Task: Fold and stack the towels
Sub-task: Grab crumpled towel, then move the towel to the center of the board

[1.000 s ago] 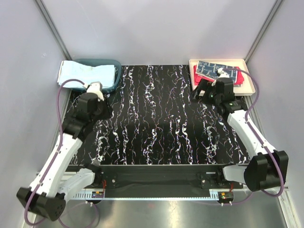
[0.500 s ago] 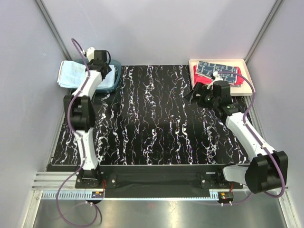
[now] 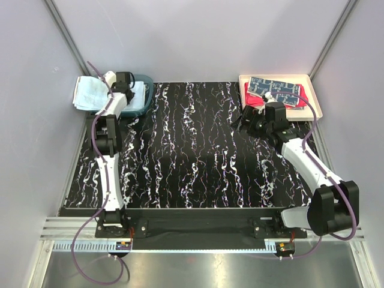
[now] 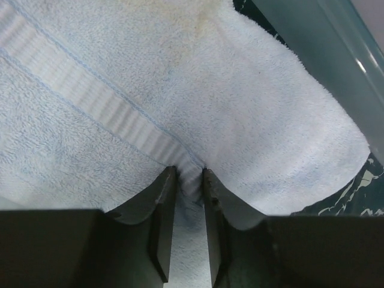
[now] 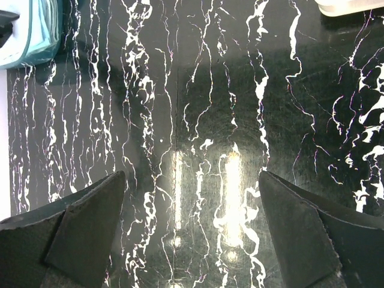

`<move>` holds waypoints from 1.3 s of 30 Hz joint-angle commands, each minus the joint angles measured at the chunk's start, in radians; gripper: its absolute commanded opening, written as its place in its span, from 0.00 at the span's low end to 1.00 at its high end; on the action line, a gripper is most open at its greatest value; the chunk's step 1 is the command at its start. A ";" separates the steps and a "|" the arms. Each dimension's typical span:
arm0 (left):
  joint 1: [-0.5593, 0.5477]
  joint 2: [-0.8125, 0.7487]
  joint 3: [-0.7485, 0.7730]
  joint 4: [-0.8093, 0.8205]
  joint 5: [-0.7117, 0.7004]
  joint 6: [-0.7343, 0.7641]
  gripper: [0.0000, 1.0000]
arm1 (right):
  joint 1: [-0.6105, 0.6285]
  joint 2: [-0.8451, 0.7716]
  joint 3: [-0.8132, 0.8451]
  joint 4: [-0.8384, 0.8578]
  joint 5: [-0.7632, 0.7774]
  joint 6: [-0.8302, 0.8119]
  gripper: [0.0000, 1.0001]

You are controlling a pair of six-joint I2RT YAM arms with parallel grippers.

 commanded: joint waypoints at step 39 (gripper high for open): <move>-0.906 -1.024 -0.891 0.541 -0.394 0.285 0.00 | 0.040 -0.111 -0.041 -0.002 0.089 0.041 1.00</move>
